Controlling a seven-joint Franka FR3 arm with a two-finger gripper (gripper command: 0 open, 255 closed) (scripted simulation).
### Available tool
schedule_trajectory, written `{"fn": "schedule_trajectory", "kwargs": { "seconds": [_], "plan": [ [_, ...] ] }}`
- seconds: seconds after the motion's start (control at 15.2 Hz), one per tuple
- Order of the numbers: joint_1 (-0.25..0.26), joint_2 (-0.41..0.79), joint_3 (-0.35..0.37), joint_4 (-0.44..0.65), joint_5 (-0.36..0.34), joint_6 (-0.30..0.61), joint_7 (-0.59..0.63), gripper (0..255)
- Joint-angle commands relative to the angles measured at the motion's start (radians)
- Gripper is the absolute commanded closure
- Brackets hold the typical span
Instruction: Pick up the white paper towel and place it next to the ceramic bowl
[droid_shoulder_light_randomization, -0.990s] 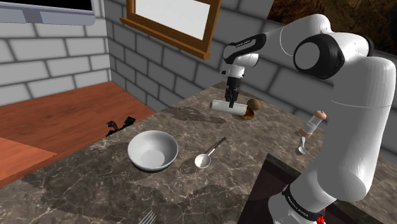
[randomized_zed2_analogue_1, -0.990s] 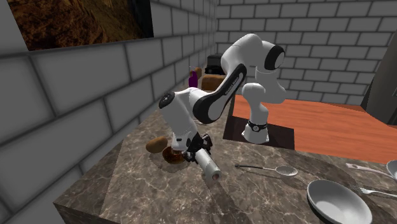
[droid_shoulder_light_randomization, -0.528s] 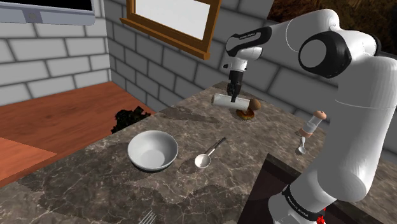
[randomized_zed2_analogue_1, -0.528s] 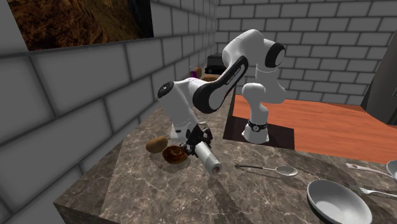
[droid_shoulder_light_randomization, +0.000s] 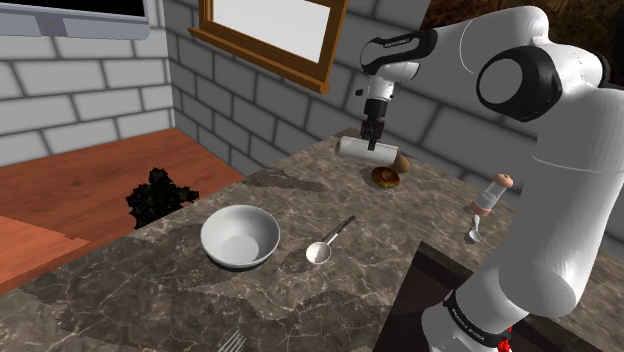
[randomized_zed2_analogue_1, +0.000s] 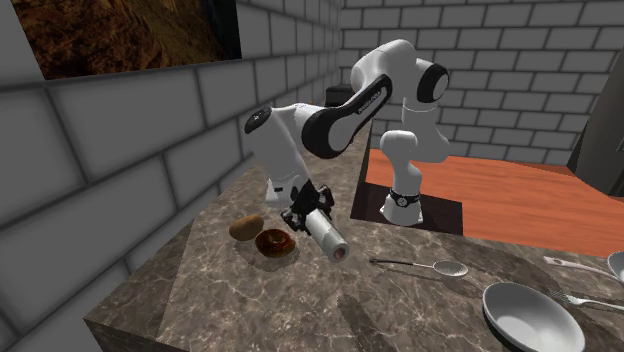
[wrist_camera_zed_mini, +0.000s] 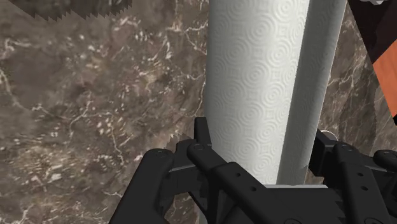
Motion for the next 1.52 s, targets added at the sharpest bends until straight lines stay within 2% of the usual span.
{"fn": "schedule_trajectory", "kwargs": {
  "seconds": [0.0, 0.13, 0.73, 1.45],
  "plan": [
    [0.001, -0.007, -0.001, 0.018, -0.003, -0.024, 0.006, 255],
    [0.0, -0.012, -0.002, 0.031, -0.005, -0.041, 0.009, 255],
    [0.148, -0.282, 0.056, -0.314, -0.041, 0.087, 0.199, 255],
    [0.275, -0.515, 0.191, -0.589, -0.007, 0.197, 0.449, 255]
  ]
}}
